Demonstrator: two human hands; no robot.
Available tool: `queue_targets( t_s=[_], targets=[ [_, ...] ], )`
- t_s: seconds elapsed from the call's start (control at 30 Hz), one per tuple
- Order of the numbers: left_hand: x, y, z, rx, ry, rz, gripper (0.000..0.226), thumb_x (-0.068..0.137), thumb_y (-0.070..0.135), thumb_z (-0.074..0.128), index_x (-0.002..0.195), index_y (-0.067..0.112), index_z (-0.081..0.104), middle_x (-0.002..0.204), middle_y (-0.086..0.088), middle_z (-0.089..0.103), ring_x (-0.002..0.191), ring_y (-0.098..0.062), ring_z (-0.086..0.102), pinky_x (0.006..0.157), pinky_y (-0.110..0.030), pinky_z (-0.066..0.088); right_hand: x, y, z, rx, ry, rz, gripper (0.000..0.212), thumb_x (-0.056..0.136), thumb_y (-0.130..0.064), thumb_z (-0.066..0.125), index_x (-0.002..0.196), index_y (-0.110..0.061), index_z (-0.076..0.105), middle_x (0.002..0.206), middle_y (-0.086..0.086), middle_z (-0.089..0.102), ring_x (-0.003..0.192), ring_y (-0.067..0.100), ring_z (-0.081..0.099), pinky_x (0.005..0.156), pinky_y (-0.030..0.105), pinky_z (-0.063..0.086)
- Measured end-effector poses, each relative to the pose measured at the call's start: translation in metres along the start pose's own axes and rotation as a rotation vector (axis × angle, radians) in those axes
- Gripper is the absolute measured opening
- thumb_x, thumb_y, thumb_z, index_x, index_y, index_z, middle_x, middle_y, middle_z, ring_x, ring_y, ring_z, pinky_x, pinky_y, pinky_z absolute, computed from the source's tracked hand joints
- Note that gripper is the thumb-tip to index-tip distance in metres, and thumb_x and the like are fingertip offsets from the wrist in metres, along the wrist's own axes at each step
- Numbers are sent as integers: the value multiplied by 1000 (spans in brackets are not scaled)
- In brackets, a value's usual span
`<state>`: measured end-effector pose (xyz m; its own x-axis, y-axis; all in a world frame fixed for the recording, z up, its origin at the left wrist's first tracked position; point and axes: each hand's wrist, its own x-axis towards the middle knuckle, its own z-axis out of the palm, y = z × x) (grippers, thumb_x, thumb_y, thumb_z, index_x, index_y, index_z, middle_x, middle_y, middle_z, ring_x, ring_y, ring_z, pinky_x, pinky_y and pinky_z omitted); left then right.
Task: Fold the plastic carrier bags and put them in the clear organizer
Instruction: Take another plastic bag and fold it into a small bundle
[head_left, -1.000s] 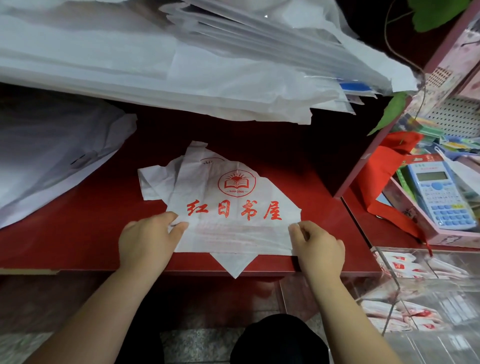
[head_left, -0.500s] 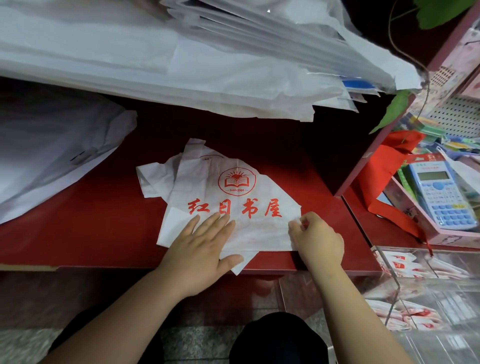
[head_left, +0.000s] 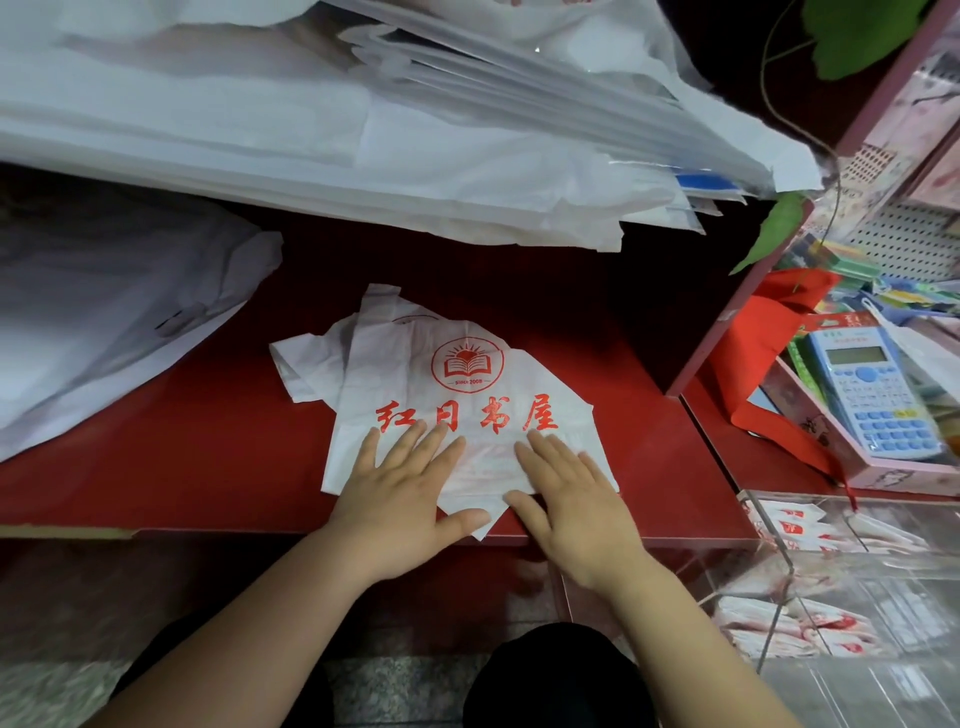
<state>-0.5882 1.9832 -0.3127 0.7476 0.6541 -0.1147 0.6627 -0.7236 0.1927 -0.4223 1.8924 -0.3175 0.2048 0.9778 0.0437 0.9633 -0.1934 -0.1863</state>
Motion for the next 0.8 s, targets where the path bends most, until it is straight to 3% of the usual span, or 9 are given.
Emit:
queue_targets(
  t_s=[0.1,0.23,0.33,0.37,0.43,0.5,0.57,0.67,0.8],
  targets=[
    [-9,-18,-5,-27,37,-21,142,18,82,-39,147,28,-11,139,14,-29,123,1,-29,108,-34,-18,-8,22,-14,-100,-43,102,131,37,-79,-39,147,-26,7,155,-9,1,142,7,-2,104,18,-10],
    [-24,-49,-15,-94,40,1,137,21,94,-21,145,37,-2,141,21,-21,124,7,-22,102,-17,-19,-14,35,-22,-73,-59,152,105,53,-67,-15,147,-27,7,155,-10,1,142,5,-3,111,23,-5],
    [-38,-67,-19,-146,58,91,112,28,98,3,129,50,6,131,36,-12,127,13,-12,94,-1,-21,-12,37,-21,-62,-42,150,98,58,-66,-10,146,-30,14,155,-11,5,142,6,-1,112,25,-4],
    [-43,-70,-19,-167,78,106,99,38,91,18,128,50,14,130,37,-3,129,14,-3,98,-1,-12,-11,37,-20,-50,-23,158,91,65,-66,-2,145,-30,18,155,-10,7,142,8,2,113,27,-3],
    [-49,-77,-14,-205,216,166,71,58,67,39,123,40,47,128,31,29,124,9,30,101,-17,20,-10,35,-18,-15,120,150,71,77,-53,21,141,-23,34,152,0,25,141,20,18,113,33,5],
    [-52,-81,-7,-217,376,269,43,62,45,60,99,27,72,109,32,48,101,-1,49,81,-24,41,-9,26,-16,-59,415,63,54,79,-41,40,122,-14,57,131,12,54,122,32,47,105,40,23],
    [-51,-77,-4,-237,448,280,27,55,22,75,82,21,76,91,28,60,88,-2,51,64,-20,48,-9,6,-14,-29,568,-120,41,75,-39,47,110,-19,57,114,10,63,109,29,50,100,36,32],
    [-48,-64,-8,-223,520,235,19,61,16,61,72,21,76,72,13,71,76,-2,53,55,-10,43,-8,-39,-8,-74,540,-421,46,69,-51,52,105,-23,52,107,1,65,104,23,44,88,35,29],
    [-42,-47,-9,-179,534,213,38,67,26,39,70,22,76,67,13,70,61,-5,63,49,-19,48,3,-65,0,-155,562,-475,30,69,-41,52,88,-23,67,87,-9,69,85,17,41,71,28,26]
  ],
)
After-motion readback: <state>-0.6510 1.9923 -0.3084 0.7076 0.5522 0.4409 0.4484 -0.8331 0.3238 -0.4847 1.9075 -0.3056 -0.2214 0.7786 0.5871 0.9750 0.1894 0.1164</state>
